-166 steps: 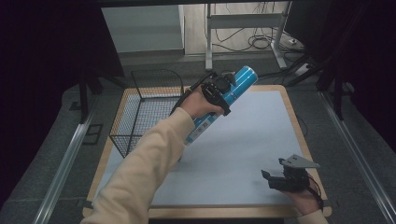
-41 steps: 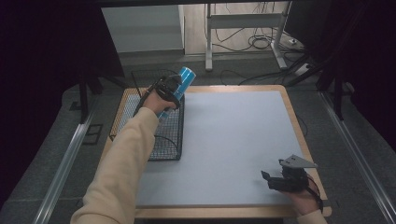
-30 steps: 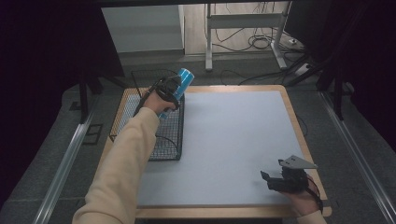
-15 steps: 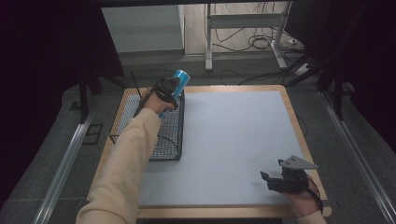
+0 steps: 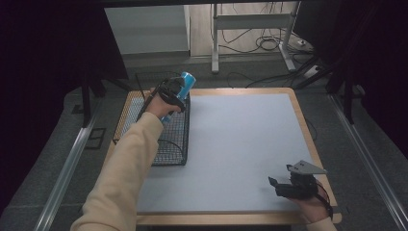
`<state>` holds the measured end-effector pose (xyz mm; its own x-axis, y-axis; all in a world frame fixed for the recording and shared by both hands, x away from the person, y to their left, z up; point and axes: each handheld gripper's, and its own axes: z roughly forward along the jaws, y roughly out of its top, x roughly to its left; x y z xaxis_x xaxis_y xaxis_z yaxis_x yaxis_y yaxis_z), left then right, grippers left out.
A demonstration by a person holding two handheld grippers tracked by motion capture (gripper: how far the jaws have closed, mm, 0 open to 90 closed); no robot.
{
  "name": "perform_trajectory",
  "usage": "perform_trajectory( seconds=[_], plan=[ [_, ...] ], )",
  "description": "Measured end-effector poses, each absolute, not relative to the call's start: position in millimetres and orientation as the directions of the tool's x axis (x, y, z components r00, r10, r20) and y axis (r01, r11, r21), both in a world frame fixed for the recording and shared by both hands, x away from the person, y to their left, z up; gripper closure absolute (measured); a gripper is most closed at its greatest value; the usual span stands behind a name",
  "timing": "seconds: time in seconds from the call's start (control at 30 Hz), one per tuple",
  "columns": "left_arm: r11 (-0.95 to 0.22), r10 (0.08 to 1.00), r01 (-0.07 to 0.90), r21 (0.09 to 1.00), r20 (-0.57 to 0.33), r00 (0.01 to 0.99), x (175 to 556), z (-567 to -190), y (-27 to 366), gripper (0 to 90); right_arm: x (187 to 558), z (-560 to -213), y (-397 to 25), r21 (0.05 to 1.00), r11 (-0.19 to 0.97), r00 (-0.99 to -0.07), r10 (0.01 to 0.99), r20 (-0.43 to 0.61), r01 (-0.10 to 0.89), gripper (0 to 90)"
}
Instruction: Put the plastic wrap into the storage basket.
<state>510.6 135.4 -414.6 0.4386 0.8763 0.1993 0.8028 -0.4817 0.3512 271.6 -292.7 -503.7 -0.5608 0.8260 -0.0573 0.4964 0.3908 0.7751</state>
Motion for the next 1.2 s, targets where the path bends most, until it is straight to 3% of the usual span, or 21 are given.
perform_trajectory(
  seconds=[0.27,0.7,1.2],
  plan=[
    [-0.47,0.87,0.747,0.471,0.107,0.481,481,-394,132,15.0,269,-503,-298,0.78,0.372,-0.542,0.839,-0.05,0.504,17.7],
    [-0.486,0.827,0.664,0.569,0.054,0.559,443,-379,118,15.9,273,-504,-298,0.78,0.369,-0.542,0.839,-0.046,0.505,17.7],
    [-0.547,0.676,0.502,0.67,-0.001,0.737,352,-382,75,17.5,273,-500,-290,0.782,0.392,-0.545,0.834,-0.081,0.484,17.7]
  ],
)
